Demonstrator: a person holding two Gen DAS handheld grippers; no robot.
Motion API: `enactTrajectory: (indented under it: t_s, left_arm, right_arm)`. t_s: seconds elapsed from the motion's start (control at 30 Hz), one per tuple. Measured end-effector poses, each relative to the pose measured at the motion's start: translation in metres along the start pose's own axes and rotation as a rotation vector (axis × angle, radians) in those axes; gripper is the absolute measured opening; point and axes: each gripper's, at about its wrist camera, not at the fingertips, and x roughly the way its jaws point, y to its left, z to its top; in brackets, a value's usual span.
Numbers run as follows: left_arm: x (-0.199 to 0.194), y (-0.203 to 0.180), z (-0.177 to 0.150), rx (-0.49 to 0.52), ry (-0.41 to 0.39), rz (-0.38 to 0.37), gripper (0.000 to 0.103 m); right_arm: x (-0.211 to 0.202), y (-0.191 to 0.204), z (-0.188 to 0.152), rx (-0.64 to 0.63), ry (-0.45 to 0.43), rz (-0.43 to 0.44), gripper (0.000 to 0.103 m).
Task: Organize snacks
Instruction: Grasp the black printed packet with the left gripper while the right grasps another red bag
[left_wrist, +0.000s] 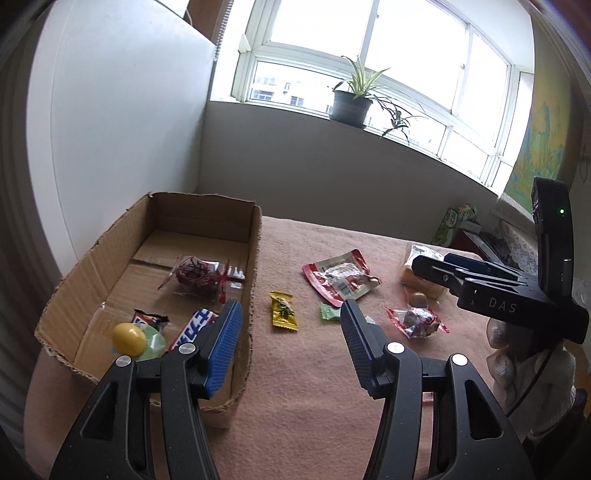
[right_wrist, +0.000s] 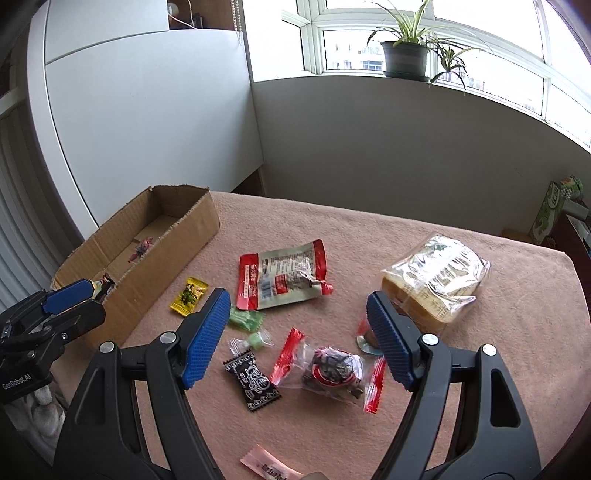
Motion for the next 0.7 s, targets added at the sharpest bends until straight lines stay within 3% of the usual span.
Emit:
enactTrajectory:
  t_s: [0.37,0.7]
  left_arm:
    - [0.043,-0.054,-0.024,0.036,0.187,-0.158,0.055]
    - [0.072,-0.071,-0.033,0.022,0.277,-0.181,0.05]
  right_arm:
    - [0.03,-0.042,-0.015,0.106,0.123,0.141,0.079]
    - [0.048,-0.043,-0.028,0.103,0.208,0.236,0.079]
